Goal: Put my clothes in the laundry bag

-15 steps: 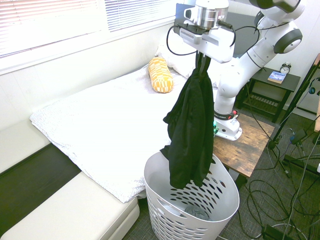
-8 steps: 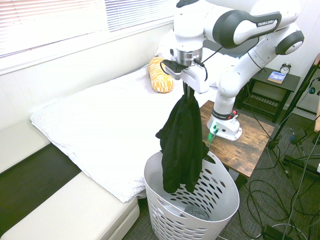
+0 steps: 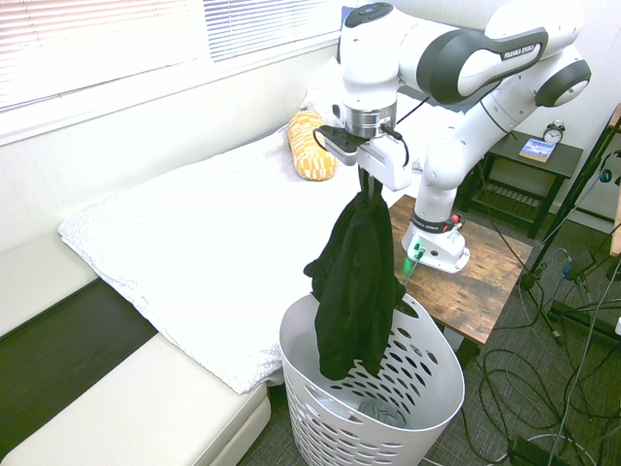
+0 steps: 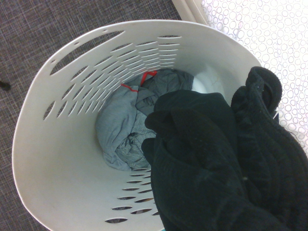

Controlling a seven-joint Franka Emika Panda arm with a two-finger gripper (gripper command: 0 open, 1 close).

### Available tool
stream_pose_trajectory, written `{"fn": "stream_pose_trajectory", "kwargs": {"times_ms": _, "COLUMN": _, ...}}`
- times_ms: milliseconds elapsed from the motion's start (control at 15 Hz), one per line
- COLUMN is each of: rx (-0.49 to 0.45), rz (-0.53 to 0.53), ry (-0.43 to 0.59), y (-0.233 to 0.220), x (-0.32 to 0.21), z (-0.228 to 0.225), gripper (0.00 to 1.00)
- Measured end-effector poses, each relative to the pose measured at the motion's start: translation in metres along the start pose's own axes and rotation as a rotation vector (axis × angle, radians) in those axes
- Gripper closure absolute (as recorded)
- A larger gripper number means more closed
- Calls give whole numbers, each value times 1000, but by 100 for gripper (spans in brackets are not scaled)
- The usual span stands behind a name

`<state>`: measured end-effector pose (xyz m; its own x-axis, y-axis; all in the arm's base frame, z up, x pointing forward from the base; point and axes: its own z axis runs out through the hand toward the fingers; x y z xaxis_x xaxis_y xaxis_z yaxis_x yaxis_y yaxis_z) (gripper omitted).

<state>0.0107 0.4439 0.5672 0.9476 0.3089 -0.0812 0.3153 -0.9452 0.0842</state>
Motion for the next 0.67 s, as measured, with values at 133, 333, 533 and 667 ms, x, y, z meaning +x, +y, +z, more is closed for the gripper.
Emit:
{"fn": "stream_pose_trajectory", "kwargs": {"times_ms": 133, "rx": 0, "rz": 0, "ry": 1, "y": 0, "x": 0, "z": 0, "gripper": 0}}
{"fn": "stream_pose_trajectory", "kwargs": {"times_ms": 333, "rx": 1, "rz": 3, "ry": 1, "y": 1, "x": 1, "z": -1, "gripper": 0}}
{"fn": "stream_pose_trajectory", "kwargs": {"times_ms": 533, "rx": -6, "rz": 5, "ry": 9, "y": 2, "x": 2, "z": -1, "gripper": 0}}
{"fn": "stream_pose_trajectory", "kwargs": {"times_ms": 667, "rx": -19, "rz": 12, "ry": 34, "y": 3, "x": 3, "z": -2, "gripper": 0}}
